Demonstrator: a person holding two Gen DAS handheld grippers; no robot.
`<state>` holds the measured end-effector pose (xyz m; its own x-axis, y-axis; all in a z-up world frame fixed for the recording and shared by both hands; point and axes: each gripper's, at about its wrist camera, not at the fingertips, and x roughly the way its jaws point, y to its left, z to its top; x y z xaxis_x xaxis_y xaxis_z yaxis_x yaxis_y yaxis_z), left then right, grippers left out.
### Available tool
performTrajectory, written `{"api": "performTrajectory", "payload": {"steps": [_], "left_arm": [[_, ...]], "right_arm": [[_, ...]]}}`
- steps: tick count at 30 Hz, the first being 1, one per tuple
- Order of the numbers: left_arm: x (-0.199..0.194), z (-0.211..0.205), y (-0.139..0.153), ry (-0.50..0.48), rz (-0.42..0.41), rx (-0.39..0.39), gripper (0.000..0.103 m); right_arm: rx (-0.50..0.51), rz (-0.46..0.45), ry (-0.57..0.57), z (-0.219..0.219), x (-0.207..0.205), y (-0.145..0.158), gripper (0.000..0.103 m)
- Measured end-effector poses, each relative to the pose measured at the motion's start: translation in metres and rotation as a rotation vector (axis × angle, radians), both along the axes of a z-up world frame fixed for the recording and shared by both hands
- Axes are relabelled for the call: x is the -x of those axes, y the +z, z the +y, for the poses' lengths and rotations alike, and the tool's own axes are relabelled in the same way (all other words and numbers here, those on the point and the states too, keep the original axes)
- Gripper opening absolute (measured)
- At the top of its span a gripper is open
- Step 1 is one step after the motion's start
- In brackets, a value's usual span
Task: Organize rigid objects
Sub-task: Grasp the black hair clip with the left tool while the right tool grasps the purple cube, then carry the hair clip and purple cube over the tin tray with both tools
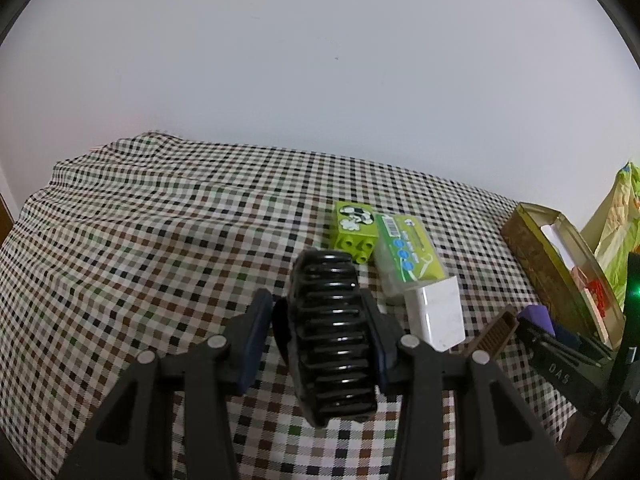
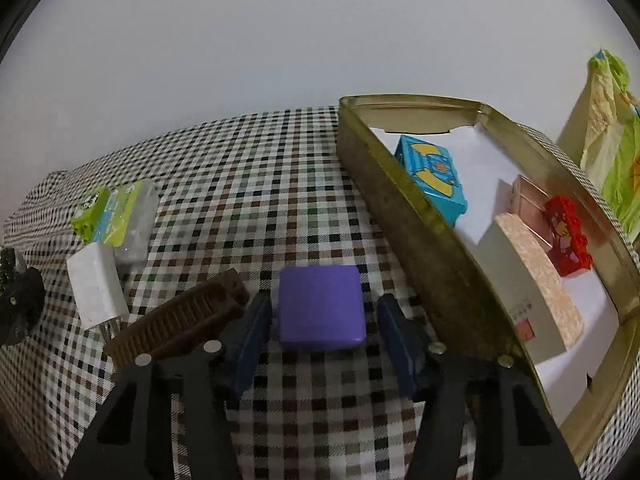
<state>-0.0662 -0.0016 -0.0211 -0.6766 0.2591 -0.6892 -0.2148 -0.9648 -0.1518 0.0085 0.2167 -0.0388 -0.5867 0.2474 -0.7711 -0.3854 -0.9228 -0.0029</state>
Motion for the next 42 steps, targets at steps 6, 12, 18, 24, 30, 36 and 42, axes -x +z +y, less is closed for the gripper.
{"api": "performTrajectory", "payload": {"steps": [6, 12, 18, 24, 30, 36, 42], "left_arm": [[0.003, 0.001, 0.0, -0.018, 0.008, 0.003, 0.043], [0.001, 0.003, 0.005, -0.07, 0.051, -0.034, 0.043], [-0.007, 0.007, 0.013, -0.119, 0.129, -0.085, 0.043], [-0.016, 0.014, 0.018, -0.134, 0.193, -0.107, 0.043], [-0.023, 0.028, 0.017, -0.093, 0.212, -0.059, 0.043], [-0.036, 0.045, 0.017, -0.071, 0.226, -0.045, 0.043], [-0.051, 0.073, 0.022, -0.087, 0.263, -0.007, 0.043]], "right_arm": [[0.182, 0.137, 0.086, 0.025, -0.015, -0.006, 0.042], [0.149, 0.362, 0.183, 0.02, -0.043, 0.012, 0.042], [-0.074, 0.484, 0.159, 0.006, -0.064, 0.025, 0.043], [-0.186, 0.574, 0.147, 0.004, -0.075, 0.028, 0.043], [-0.222, 0.612, 0.124, 0.021, -0.077, 0.025, 0.043], [-0.242, 0.634, 0.106, 0.046, -0.086, 0.021, 0.043], [-0.268, 0.654, 0.101, 0.071, -0.095, 0.016, 0.043]]}}
